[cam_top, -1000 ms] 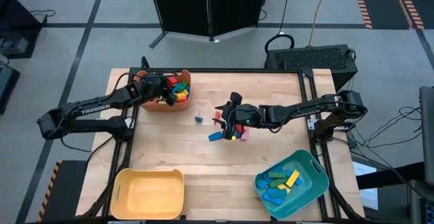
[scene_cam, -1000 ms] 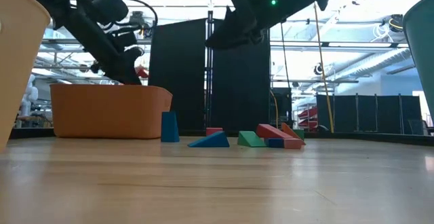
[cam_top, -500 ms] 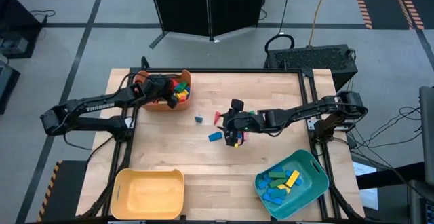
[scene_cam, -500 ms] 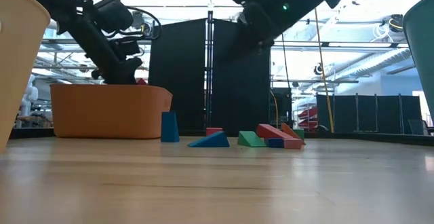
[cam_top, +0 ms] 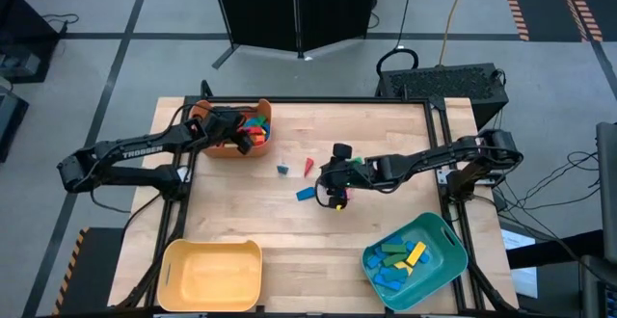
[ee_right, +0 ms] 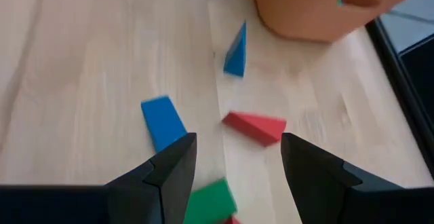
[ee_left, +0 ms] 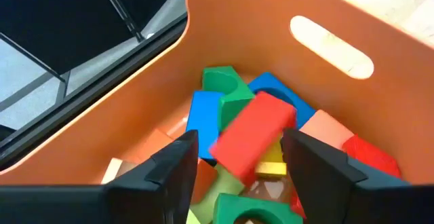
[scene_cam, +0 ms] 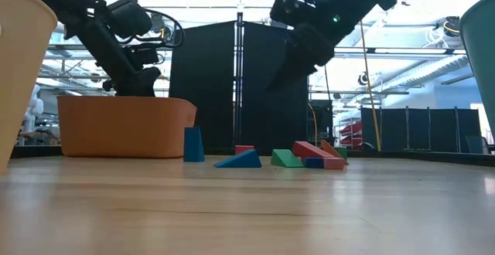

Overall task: Sort blocks by size
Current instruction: Put the green arch block into the orange bin

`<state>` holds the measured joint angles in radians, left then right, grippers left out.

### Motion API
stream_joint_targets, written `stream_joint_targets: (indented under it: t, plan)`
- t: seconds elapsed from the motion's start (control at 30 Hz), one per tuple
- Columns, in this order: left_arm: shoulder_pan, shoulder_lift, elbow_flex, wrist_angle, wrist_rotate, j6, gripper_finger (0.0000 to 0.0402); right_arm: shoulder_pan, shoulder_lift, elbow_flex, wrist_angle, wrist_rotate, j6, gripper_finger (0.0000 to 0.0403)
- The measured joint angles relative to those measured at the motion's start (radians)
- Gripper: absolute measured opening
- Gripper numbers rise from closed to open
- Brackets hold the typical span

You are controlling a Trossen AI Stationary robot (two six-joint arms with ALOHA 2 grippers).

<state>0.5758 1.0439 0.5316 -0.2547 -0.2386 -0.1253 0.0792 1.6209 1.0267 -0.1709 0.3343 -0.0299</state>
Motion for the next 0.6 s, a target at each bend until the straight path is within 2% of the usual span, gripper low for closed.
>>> stream_joint_targets:
  t: [0.13, 0.33, 0.6]
  plan:
    - [0.000, 0.000, 0.000, 0.024, 0.000, 0.000, 0.0220, -0.010, -0.001, 0.000, -0.103, -0.008, 0.021, 0.0201]
    - [0.000, -0.001, 0.000, 0.085, 0.000, 0.001, 0.0221, -0.082, -0.001, 0.000, -0.283, -0.087, 0.116, 0.0201]
    - [0.000, -0.001, 0.000, 0.112, 0.037, 0.000, 0.0221, -0.174, -0.001, 0.000, -0.347, -0.103, 0.208, 0.0201]
